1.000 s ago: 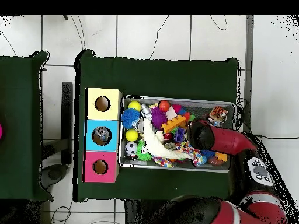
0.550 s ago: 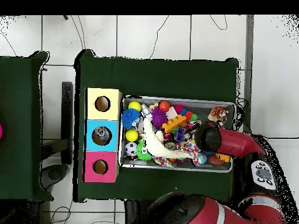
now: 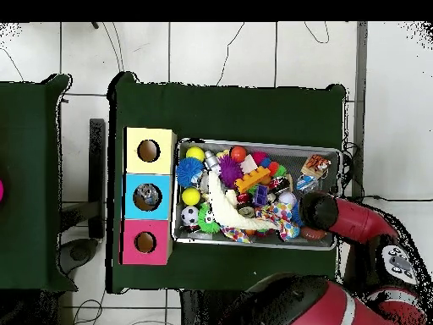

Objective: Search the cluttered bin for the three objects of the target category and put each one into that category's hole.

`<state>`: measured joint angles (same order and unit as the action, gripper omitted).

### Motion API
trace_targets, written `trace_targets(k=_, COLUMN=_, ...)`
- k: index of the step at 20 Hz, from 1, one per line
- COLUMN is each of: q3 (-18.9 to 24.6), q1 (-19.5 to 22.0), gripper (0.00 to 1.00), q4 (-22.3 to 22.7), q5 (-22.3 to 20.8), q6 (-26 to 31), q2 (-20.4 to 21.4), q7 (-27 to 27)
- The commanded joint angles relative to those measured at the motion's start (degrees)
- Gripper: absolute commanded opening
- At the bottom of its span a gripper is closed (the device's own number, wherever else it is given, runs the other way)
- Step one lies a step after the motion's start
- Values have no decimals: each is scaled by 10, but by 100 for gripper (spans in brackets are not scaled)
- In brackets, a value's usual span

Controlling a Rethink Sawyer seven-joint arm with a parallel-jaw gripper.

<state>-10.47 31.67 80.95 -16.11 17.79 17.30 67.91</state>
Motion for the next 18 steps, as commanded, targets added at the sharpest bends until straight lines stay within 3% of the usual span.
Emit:
trace_targets(k=1, q3=104, q1=64, gripper=100, q4=16, q5=35, q6=54, q2=-47, q7=55)
trace_targets(k=8, q3=159, q1=106, gripper=100, q4=34, q5=19, q6=26, q2=-55, q7=32)
trace_targets(k=16, q3=160, q1=110, gripper=100, q4=34, q5=10, q6=21, q2=-55, q7=47)
trace_targets(k=18, q3=183, q1=124, gripper=100, q4=38, q5=10, q6=6, q2=-56, q7=41)
